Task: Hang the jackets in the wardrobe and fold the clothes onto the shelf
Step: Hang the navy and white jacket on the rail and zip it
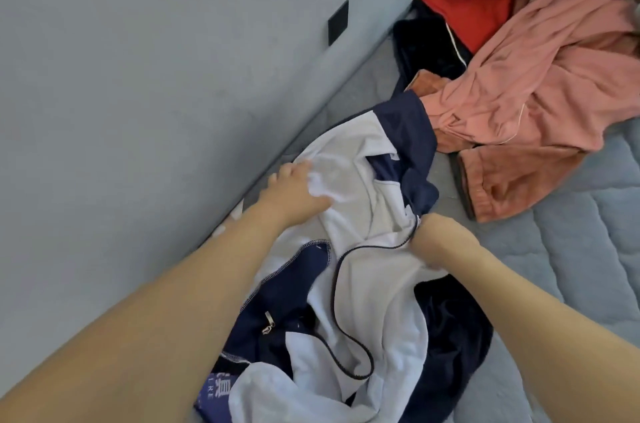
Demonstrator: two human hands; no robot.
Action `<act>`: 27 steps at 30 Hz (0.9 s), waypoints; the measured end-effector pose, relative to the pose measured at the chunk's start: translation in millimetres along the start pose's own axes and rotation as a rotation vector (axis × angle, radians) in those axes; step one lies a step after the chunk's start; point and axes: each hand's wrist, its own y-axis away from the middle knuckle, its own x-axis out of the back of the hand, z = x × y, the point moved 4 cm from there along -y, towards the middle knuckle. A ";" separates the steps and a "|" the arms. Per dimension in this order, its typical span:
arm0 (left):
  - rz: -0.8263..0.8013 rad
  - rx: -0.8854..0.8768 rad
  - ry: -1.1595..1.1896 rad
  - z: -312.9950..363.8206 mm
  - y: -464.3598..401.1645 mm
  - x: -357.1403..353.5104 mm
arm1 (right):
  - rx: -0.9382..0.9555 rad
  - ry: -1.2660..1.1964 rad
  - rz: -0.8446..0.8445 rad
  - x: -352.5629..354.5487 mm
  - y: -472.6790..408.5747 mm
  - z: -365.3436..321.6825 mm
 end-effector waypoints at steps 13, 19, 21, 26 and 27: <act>-0.160 -0.037 0.638 -33.5 46.2 -47.4 | 0.085 -0.652 -0.006 -4.7 23.8 -64.1; -0.330 0.043 1.392 -28.5 98.5 -43.3 | 0.280 -1.129 -0.065 8.7 96.3 -72.3; -0.283 -0.024 1.581 -37.0 144.6 -28.9 | 0.406 -1.202 -0.150 26.5 139.6 -82.7; 0.019 -0.101 1.687 -64.5 304.8 22.5 | 0.741 -1.133 -0.228 62.5 301.1 -122.6; 0.107 -0.113 1.686 -69.3 343.2 35.3 | 0.796 -1.115 -0.251 66.5 338.4 -129.9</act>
